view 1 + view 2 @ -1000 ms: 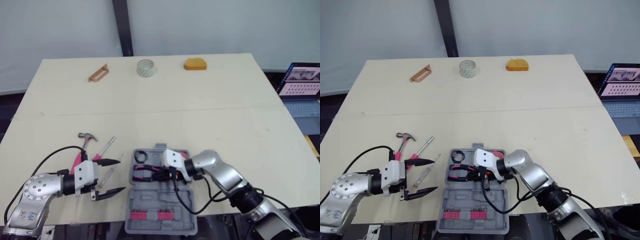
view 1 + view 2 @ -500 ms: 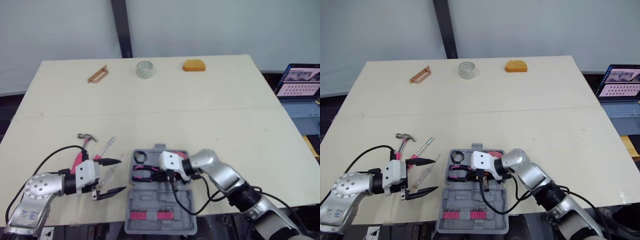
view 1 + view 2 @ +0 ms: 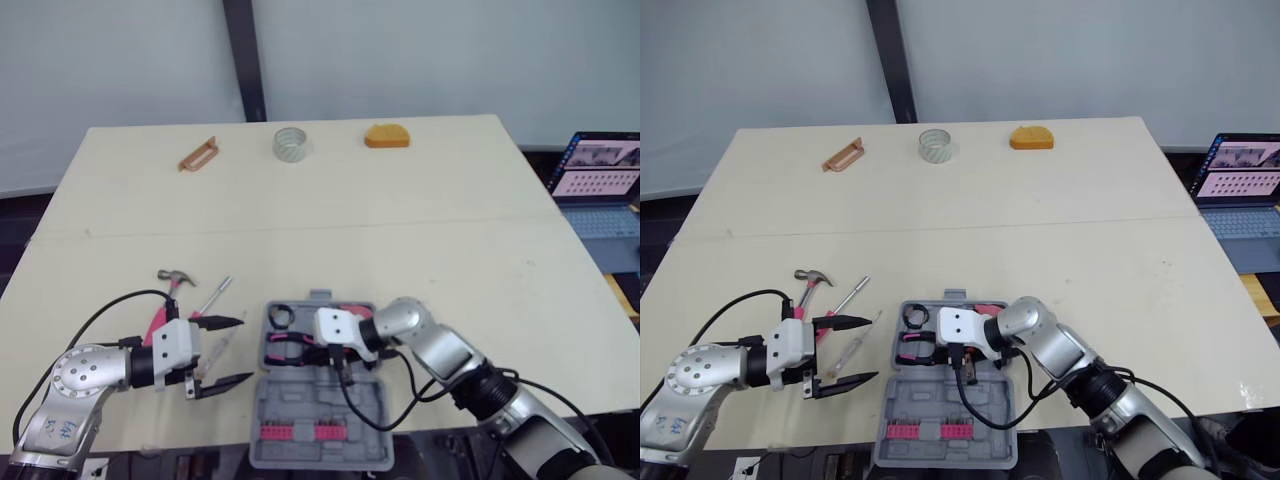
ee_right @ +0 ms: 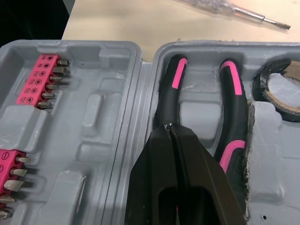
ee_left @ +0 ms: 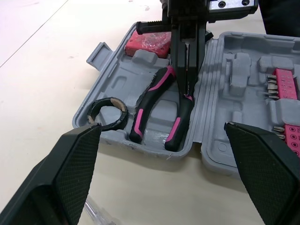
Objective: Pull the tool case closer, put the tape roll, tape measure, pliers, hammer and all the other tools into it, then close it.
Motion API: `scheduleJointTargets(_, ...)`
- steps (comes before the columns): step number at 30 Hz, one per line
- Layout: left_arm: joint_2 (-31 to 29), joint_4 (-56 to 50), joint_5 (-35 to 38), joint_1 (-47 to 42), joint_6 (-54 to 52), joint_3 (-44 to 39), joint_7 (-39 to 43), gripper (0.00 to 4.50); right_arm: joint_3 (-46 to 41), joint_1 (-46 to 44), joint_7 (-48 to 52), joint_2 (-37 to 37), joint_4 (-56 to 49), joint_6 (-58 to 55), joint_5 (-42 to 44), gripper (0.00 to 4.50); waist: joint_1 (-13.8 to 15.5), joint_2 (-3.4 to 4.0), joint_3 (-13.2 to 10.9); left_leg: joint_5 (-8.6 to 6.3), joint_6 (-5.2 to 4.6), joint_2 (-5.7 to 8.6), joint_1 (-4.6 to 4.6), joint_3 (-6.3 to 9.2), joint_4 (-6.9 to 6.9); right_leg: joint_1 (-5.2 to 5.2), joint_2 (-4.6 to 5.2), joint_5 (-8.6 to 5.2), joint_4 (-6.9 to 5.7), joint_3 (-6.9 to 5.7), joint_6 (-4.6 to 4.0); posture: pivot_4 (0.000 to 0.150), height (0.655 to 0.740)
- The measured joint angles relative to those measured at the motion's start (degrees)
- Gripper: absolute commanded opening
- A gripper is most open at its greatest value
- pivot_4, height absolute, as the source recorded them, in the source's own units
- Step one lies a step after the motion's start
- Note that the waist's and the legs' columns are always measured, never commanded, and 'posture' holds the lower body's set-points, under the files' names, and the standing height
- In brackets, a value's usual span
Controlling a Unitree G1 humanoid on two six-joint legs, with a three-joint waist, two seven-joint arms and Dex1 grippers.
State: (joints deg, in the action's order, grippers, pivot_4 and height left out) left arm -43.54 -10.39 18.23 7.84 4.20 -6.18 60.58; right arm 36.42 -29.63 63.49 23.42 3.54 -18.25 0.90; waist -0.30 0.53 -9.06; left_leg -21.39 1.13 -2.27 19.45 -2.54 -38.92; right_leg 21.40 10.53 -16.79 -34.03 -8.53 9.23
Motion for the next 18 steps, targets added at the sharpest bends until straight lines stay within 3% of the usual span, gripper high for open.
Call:
scheduleJointTargets(13, 0.31, 0.0, -0.21, -0.01, -0.5, 0.49, -0.54, 4.5, 0.85, -0.82, -0.14, -0.76, 1.7, 1.21, -0.14, 0.1, -0.13, 0.0, 0.31, -0.04, 0.07, -0.17, -0.19, -0.16, 0.1, -0.03, -0.09, -0.05, -0.01, 0.0, -0.09, 0.15, 0.74)
scheduleJointTargets(18, 0.39, -0.07, -0.15, 0.03, -2.89, 0.45, -1.62, 4.5, -4.66, 1.93, 0.14, -1.49, 1.84, -1.33, 4.74, 0.1, 0.14, 0.1, 0.17, -0.06, 0.07, -0.21, -0.04, -0.21, 0.05, 0.08, -0.11, -0.05, 0.0, 0.0, -0.11, 0.15, 0.74)
